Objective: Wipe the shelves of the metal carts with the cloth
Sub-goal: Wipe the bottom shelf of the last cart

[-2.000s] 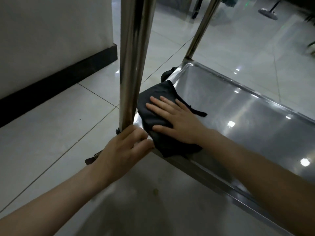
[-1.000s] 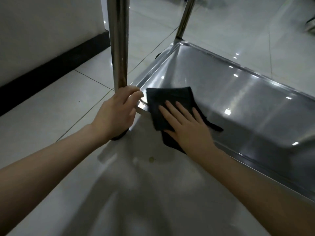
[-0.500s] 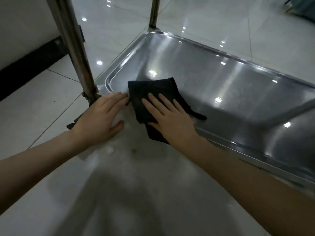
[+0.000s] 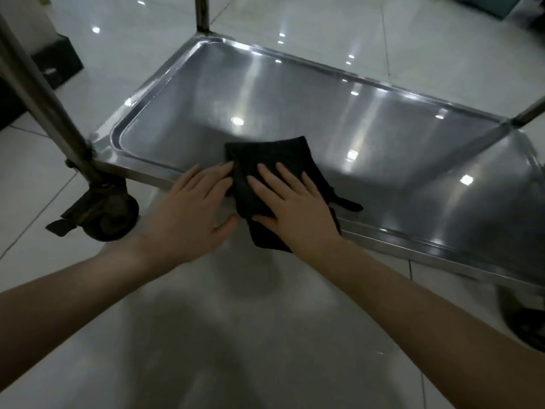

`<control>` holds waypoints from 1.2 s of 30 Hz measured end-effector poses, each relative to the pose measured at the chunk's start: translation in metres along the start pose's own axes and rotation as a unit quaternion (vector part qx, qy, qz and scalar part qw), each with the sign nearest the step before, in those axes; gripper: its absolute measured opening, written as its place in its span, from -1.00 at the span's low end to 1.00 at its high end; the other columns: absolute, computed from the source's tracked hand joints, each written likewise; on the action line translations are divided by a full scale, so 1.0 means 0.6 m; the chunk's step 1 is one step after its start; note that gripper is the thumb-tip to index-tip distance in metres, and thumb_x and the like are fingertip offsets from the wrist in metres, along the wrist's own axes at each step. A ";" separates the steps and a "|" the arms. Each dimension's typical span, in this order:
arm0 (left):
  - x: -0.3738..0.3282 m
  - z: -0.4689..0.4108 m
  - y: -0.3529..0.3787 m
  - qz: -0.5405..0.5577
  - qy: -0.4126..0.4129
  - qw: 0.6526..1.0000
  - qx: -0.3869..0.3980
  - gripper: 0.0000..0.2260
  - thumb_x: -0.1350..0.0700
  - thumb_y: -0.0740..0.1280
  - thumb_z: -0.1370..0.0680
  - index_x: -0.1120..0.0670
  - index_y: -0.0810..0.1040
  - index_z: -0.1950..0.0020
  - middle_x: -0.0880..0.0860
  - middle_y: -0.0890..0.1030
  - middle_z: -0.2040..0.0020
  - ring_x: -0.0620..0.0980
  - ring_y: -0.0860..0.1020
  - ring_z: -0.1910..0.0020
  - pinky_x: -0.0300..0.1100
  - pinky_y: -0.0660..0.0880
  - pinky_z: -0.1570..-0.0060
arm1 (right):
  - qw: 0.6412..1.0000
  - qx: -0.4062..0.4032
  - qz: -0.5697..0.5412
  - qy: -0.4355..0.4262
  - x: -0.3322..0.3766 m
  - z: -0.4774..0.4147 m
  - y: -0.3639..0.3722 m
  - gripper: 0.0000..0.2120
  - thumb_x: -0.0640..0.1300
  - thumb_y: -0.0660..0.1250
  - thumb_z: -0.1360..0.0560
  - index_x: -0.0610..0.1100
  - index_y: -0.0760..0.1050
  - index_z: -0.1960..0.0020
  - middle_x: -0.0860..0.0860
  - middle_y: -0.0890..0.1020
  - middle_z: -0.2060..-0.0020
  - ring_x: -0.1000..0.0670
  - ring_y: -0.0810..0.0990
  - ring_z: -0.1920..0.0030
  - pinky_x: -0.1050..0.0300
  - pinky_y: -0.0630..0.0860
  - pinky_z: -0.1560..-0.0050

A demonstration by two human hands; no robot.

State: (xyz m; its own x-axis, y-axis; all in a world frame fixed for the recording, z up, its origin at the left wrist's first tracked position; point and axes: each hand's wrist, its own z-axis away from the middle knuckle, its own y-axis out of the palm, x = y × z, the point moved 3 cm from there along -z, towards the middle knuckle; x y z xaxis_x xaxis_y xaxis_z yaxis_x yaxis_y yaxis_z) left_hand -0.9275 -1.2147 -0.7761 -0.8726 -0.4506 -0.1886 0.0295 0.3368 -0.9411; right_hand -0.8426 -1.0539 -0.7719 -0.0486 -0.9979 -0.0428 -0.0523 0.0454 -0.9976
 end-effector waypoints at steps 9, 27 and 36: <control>-0.001 0.012 0.005 -0.023 0.047 0.998 -0.018 -0.47 -0.09 0.21 -0.53 0.22 0.44 -0.40 0.14 0.43 -0.43 0.13 0.40 -0.42 0.12 0.27 -0.41 | 0.996 -0.081 -0.017 0.039 -0.185 0.221 -0.020 -0.50 0.04 0.29 -0.53 -0.11 0.40 -0.42 -0.08 0.42 -0.42 -0.18 0.37 -0.43 -0.31 0.37 -0.34; -0.134 -0.050 0.040 -0.018 0.095 0.995 0.000 -0.49 -0.12 0.18 -0.54 0.18 0.49 -0.35 0.11 0.43 -0.43 0.11 0.42 -0.40 0.18 0.30 -0.36 | 0.992 -0.100 0.026 0.067 -0.256 0.289 -0.008 -0.53 0.09 0.22 -0.58 -0.07 0.42 -0.44 -0.05 0.40 -0.44 -0.12 0.35 -0.45 -0.21 0.35 -0.38; -0.249 -0.080 0.087 -0.032 0.066 0.997 0.013 -0.42 -0.13 0.12 -0.58 0.29 0.39 -0.42 0.24 0.41 -0.43 0.15 0.38 -0.43 0.09 0.27 -0.40 | 0.993 -0.012 0.041 0.107 -0.194 0.183 -0.003 -0.35 0.35 -0.05 -0.55 0.11 0.11 -0.57 0.03 0.14 -0.57 -0.11 0.10 -0.56 -0.23 0.11 -0.47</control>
State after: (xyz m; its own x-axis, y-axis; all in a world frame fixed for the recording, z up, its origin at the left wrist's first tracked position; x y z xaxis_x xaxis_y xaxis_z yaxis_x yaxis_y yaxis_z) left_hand -0.8192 -1.0903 -0.7835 -0.9294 -0.3578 -0.0910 -0.0170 0.2876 -0.9576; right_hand -0.7271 -0.9429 -0.7713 -0.2642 -0.9584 -0.1084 -0.0631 0.1293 -0.9896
